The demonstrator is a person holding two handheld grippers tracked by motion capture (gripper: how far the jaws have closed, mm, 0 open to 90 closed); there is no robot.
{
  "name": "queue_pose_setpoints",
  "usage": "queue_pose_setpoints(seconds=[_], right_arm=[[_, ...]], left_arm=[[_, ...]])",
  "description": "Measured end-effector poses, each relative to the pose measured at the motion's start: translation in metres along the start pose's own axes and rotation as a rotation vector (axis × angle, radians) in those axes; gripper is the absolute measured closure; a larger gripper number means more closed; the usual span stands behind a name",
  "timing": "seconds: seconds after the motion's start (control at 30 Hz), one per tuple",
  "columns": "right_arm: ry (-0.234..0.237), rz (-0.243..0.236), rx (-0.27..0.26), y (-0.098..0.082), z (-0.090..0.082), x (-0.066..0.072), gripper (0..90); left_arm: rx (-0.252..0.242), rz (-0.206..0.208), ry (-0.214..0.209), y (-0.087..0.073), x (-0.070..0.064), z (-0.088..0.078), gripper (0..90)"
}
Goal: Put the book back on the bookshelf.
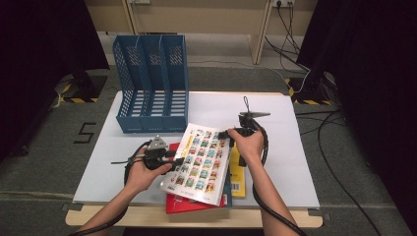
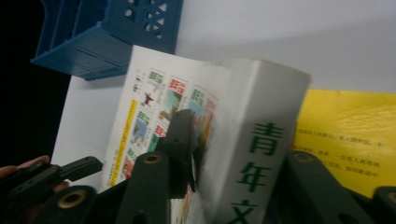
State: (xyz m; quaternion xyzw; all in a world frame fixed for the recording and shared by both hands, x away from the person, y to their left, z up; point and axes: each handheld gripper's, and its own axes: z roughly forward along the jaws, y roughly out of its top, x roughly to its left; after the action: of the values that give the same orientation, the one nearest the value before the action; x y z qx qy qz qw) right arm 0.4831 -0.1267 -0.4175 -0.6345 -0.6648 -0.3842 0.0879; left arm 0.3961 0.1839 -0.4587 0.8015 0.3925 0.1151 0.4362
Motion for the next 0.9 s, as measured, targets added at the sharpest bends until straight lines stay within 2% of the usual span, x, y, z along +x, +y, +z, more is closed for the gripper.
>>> queue_pose_setpoints(seconds=[0.03,0.07,0.1,0.2,0.3,0.33,0.43,0.57,0.9], right_arm=[[0.0,0.0,0.0,0.0,0.0,0.0,69.1],[0.001,0.004,-0.004,0.002,-0.004,0.008,70.8],[0.001,0.004,-0.004,0.002,-0.004,0.008,70.8],[0.012,0.015,-0.016,0.003,-0.01,0.021,72.9],[0.009,0.016,-0.026,0.004,-0.013,0.026,73.4],[-0.001,0.003,-0.043,0.005,-0.016,0.032,73.6],[-0.008,-0.005,-0.057,0.006,-0.02,0.035,73.8],[-0.036,-0.026,-0.115,0.011,-0.033,0.046,74.1],[-0.087,-0.063,-0.21,0.02,-0.048,0.06,74.1]], left_arm=[[0.0,0.0,0.0,0.0,0.0,0.0,48.8],[0.0,-0.004,-0.003,0.0,0.001,0.0,48.0],[0.002,-0.007,-0.002,-0.001,0.001,-0.001,48.0],[-0.004,-0.02,0.002,-0.001,0.003,-0.002,45.0],[-0.012,-0.017,0.008,-0.001,0.003,-0.002,43.5],[-0.016,-0.019,0.01,0.0,0.004,-0.004,42.9],[-0.025,-0.022,0.016,0.001,0.005,-0.006,41.5],[-0.045,-0.025,0.029,0.005,0.006,-0.009,40.2],[-0.084,-0.016,0.031,0.02,0.001,-0.01,35.4]])
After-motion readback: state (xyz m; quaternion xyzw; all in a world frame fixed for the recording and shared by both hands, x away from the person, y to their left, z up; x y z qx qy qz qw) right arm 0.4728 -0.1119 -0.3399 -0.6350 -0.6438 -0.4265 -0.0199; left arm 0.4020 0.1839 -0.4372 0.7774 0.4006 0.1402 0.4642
